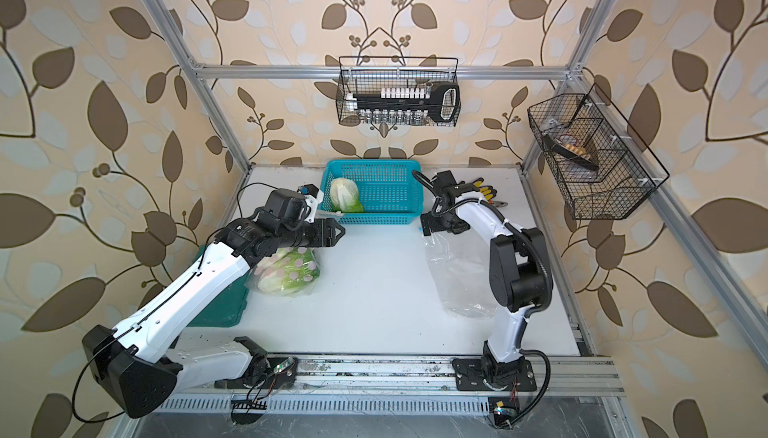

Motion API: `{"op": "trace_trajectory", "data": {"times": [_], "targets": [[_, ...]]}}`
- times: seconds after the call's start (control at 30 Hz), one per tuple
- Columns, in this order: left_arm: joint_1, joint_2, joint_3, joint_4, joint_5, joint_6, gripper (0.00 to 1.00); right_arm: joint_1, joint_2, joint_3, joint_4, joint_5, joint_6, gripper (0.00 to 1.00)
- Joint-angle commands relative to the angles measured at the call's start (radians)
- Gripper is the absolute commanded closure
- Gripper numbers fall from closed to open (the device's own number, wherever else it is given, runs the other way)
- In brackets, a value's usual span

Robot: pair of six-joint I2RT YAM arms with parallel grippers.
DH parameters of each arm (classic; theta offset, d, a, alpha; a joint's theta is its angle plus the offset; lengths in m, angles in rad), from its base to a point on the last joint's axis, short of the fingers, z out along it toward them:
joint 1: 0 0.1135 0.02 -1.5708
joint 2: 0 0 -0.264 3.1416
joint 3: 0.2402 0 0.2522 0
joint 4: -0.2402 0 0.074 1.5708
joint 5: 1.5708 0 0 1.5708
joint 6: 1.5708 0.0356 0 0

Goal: Put the chinese cabbages into a zipper bag and zip it
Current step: Pick up the zipper food storage bag at the center of the board.

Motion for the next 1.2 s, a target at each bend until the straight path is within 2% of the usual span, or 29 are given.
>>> {"op": "trace_trajectory", "data": {"times": [0.0, 0.1, 0.27, 0.37, 0.43, 0.5, 0.53, 0.6, 0.67, 0.77, 0.87, 1.0, 1.07, 1.17], "targets": [[-0.011, 0.009, 0.006, 0.033, 0.012, -0.011, 0.27, 0.043, -0.127, -0.073, 0.038, 0.133, 0.093, 0.00], [-0.021, 0.024, 0.012, 0.043, 0.015, -0.018, 0.27, 0.098, -0.112, -0.129, 0.086, 0.118, 0.154, 0.00], [-0.039, 0.021, 0.026, 0.029, 0.004, -0.025, 0.27, 0.128, 0.015, -0.128, 0.167, 0.158, 0.233, 0.01], [-0.040, 0.004, 0.021, 0.016, -0.013, -0.022, 0.27, 0.161, 0.079, -0.098, 0.195, 0.297, 0.248, 0.01], [-0.040, -0.006, 0.016, 0.015, -0.020, -0.019, 0.27, 0.168, 0.120, -0.088, 0.208, 0.326, 0.265, 0.02], [-0.041, -0.009, 0.014, 0.013, -0.017, -0.024, 0.27, 0.167, 0.147, -0.090, 0.216, 0.342, 0.281, 0.11], [-0.040, -0.010, 0.015, 0.009, -0.017, -0.025, 0.27, 0.166, 0.145, -0.096, 0.220, 0.354, 0.283, 0.20], [-0.040, -0.015, 0.022, -0.002, -0.024, -0.024, 0.27, 0.167, 0.092, -0.140, 0.259, 0.379, 0.285, 0.49], [-0.040, -0.026, 0.026, -0.008, -0.046, -0.018, 0.27, 0.167, 0.006, -0.188, 0.303, 0.385, 0.273, 0.73], [-0.038, -0.044, 0.043, -0.028, -0.113, -0.004, 0.27, 0.174, -0.133, -0.206, 0.291, 0.326, 0.233, 0.90], [-0.034, -0.052, 0.089, -0.072, -0.162, 0.014, 0.27, 0.196, -0.282, -0.186, 0.237, 0.195, 0.203, 1.00], [0.003, -0.044, 0.163, -0.127, -0.126, 0.024, 0.27, 0.287, -0.464, -0.150, 0.241, 0.052, 0.113, 1.00], [0.043, -0.044, 0.195, -0.145, -0.064, 0.023, 0.26, 0.359, -0.553, -0.181, 0.351, -0.015, 0.040, 1.00], [0.143, -0.062, 0.212, -0.132, 0.112, -0.020, 0.24, 0.476, -0.677, -0.321, 0.663, -0.116, -0.113, 1.00]]}}
